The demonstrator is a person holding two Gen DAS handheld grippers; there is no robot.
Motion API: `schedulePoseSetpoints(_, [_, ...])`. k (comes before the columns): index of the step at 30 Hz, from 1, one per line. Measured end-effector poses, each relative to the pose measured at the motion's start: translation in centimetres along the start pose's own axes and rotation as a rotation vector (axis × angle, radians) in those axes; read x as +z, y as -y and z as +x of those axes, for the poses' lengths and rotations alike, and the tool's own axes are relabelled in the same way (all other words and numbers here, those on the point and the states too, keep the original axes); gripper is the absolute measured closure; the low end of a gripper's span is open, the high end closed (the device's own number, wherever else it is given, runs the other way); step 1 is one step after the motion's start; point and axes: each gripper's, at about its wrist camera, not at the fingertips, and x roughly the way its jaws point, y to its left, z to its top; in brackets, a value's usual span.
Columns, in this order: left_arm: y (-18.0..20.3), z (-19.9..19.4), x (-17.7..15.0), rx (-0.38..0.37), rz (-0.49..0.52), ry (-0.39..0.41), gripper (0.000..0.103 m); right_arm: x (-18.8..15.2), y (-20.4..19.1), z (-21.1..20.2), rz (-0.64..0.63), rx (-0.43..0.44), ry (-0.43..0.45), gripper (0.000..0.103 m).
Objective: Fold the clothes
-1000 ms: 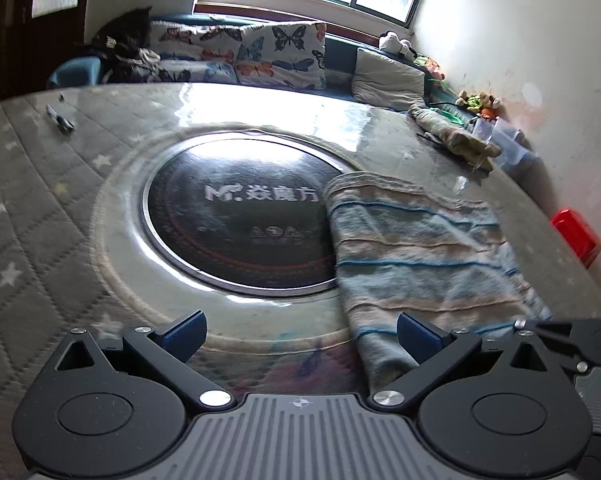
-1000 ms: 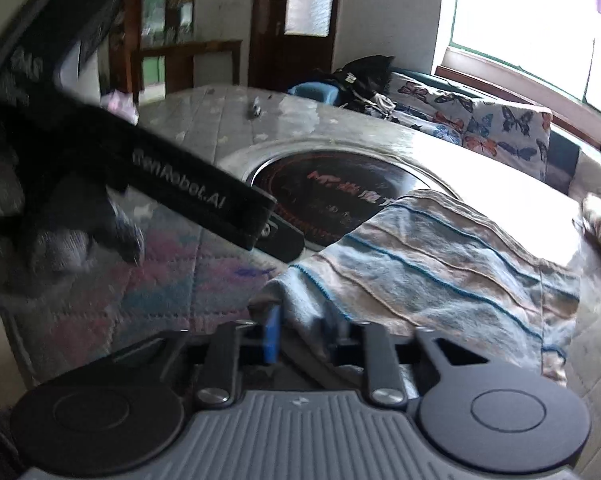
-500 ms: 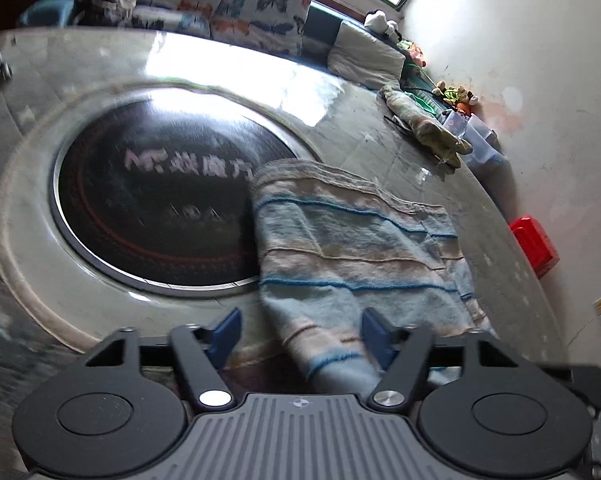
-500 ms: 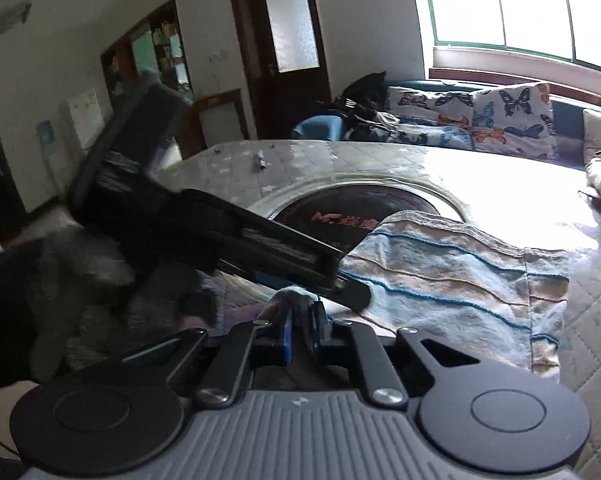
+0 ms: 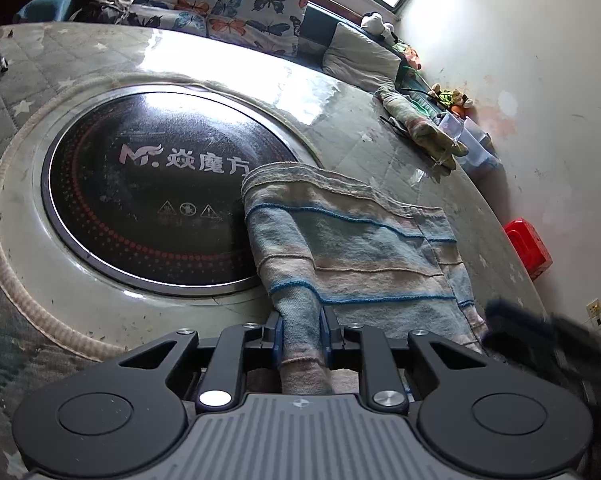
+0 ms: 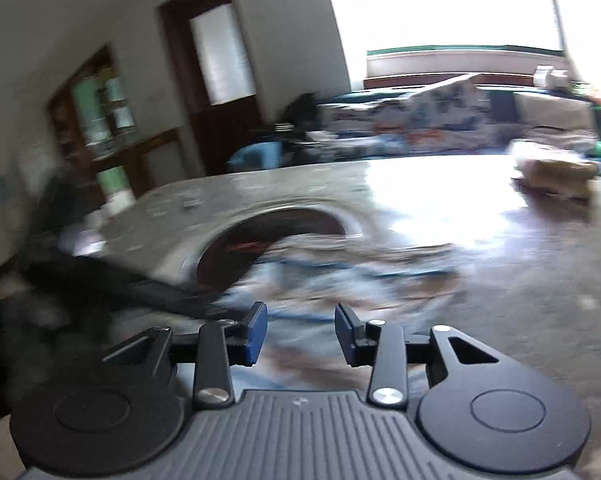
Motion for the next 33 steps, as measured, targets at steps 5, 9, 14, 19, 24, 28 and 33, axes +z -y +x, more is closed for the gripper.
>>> schedulePoseSetpoints(5, [-0.1,-0.1,0.3,0.015,0.013,0.009,0.085,0.3,4.9,3.4,0.115,-0.138,-0.04,0.056])
schedulePoseSetpoints(9, [0.0,-0.2,0.5,0.032,0.028,0.012,0.085,0.0,6.8,5.3,0.206,-0.133,-0.059,0.051])
schedulePoseSetpoints(14, [0.2,-0.1,0.6,0.049,0.048,0.013,0.085,-0.4,6.7,6.3,0.211,-0.153,-0.046,0.051])
schedulePoseSetpoints(19, [0.4,0.0,0.5,0.058,0.071,0.008,0.085,-0.7,6.7,5.8,0.234,-0.184,-0.027,0.047])
schedulePoseSetpoints(24, [0.9,-0.1,0.6,0.078,0.104,0.019,0.089,-0.6,6.6,5.9,0.258,-0.09,-0.03,0.076])
schedulePoseSetpoints(28, [2.1,-0.2,1.4,0.073,0.137,0.04,0.092,0.5,6.9,4.6,0.249,-0.071,0.016,0.088])
schedulePoseSetpoints(33, [5.5,0.7,3.3,0.041,0.207,0.072,0.093,2.5,7.6,2.8,0.225,-0.078,0.074,0.09])
